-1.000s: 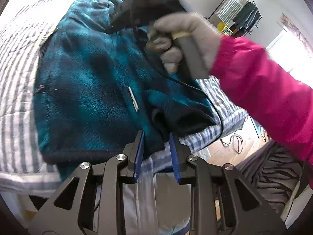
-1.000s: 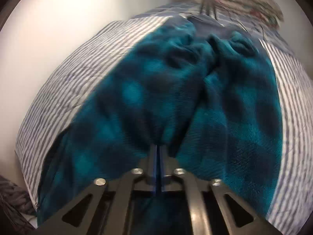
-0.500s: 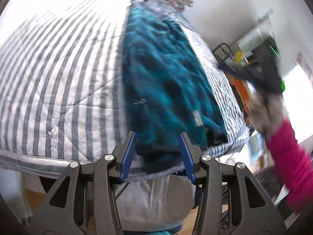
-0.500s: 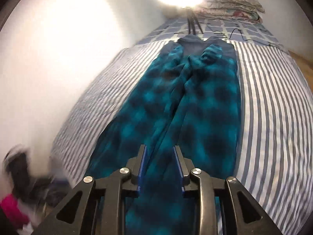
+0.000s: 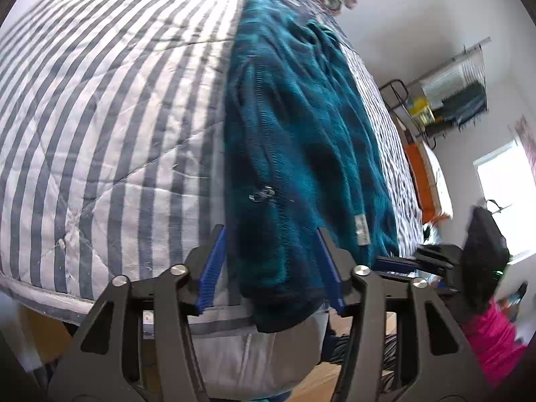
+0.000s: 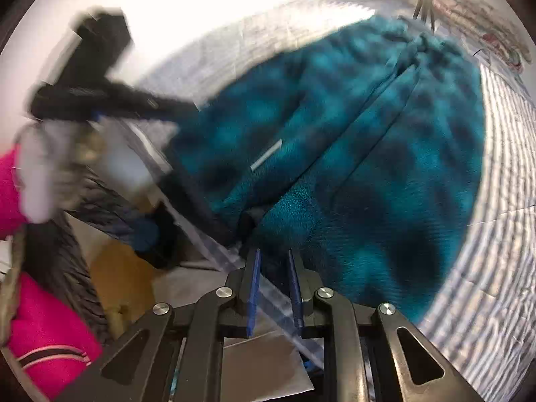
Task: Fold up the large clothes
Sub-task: 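Grasp the jacket hem with both tools side by side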
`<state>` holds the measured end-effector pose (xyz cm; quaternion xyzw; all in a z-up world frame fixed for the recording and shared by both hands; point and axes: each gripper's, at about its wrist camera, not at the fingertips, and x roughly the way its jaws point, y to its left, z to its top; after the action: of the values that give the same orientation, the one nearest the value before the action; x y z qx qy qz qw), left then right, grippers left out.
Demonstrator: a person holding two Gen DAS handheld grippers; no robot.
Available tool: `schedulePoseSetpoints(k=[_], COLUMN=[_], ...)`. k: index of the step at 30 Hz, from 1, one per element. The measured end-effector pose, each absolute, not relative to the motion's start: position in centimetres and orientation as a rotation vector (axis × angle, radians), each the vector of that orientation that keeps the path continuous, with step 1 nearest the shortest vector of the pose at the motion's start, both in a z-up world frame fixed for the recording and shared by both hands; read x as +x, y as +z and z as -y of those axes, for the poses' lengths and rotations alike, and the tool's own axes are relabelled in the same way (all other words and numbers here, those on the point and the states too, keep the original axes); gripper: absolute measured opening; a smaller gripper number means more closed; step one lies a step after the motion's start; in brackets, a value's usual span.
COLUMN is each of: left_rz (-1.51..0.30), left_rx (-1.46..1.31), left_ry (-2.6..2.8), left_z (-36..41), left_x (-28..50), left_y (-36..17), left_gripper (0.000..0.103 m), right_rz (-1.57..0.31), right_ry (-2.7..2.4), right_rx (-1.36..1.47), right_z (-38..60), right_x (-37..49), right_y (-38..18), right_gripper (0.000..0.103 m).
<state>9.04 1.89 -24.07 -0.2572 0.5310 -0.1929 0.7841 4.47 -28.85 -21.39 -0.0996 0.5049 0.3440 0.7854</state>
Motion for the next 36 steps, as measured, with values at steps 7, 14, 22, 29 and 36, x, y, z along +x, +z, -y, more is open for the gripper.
schedulePoseSetpoints(k=[7, 14, 22, 29, 36], left_rz=[-1.228, -1.281, -1.263, -1.277, -1.229], left_rx=[-0.711, -0.759, -0.739, -0.683, -0.737], left_ry=[-0.448, -0.551, -0.602, -0.595, -0.63], left_z=[-3.4, -1.3, 0.5, 1.8, 2.7], left_x=[10.5, 9.9, 9.1, 9.3, 9.4], left_y=[-26.4, -28.4, -28.6, -28.8, -26.4], left_gripper=[0.055, 0.055, 0.053, 0.029, 0.02], right_rz=[-1.038, -1.162, -1.198, -1.228, -1.199], right_ry=[0.51, 0.535, 0.663, 0.727, 0.719], right_rx=[0.188, 0.489, 0.504, 0.481, 0.616], right_z=[40.0, 43.5, 40.6, 38.1, 38.8], right_x=[5.9, 7.3, 8.0, 8.3, 8.1], right_y=[-20.0, -25.5, -27.7, -28.1, -27.1], right_gripper=[0.057, 0.057, 0.055, 0.028, 0.011])
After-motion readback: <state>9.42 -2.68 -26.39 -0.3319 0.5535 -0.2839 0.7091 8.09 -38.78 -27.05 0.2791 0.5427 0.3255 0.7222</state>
